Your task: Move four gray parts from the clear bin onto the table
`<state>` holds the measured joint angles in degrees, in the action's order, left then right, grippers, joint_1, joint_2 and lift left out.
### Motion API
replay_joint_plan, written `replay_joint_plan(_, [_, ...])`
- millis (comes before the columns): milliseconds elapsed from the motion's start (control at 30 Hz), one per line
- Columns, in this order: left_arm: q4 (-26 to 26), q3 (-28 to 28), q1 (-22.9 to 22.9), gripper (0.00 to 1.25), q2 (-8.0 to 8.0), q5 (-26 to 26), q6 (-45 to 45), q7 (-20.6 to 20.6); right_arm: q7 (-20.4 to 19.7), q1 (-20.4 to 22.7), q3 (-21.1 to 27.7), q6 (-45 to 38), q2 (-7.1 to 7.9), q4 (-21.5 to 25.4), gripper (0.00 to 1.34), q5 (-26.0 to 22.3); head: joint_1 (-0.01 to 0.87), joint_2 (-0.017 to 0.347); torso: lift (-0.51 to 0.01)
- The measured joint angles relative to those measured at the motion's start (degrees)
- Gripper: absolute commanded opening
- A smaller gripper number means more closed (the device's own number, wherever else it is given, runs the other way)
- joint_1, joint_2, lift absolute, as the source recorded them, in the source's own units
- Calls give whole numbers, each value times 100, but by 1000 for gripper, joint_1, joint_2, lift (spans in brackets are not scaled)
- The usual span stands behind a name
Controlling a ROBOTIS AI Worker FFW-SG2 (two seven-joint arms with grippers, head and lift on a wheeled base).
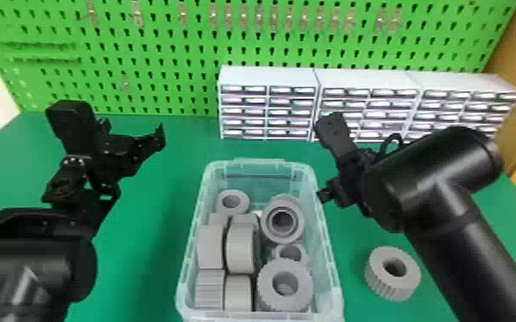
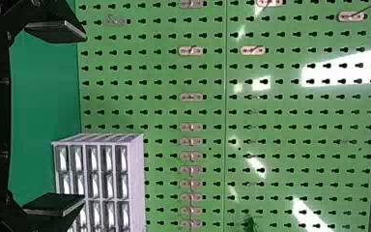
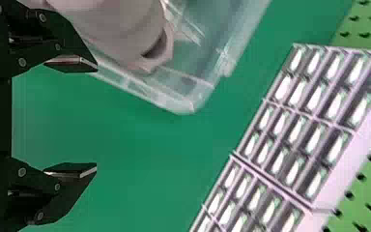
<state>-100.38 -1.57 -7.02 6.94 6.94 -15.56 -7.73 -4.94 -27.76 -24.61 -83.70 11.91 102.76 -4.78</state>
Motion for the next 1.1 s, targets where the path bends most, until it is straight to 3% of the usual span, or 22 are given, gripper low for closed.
replay_joint_plan(267, [0,-9,21,1135,0,16,0,0,451,112,97,128,23,28,816,55,686,26,-50])
replay_joint_plan(467, [-2,-15,20,1134,0,19,0,0,776,68,-213,200,46,48,816,-26,686,26,-50])
replay_joint_plan(700, [-3,1,10,1134,0,1,0,0,811,-35,-652,262,105,55,816,-425,686,26,-50])
replay_joint_plan(1100, [0,13,8,1132,0,0,0,0,811,-86,-939,351,127,-136,816,-515,686,26,-50])
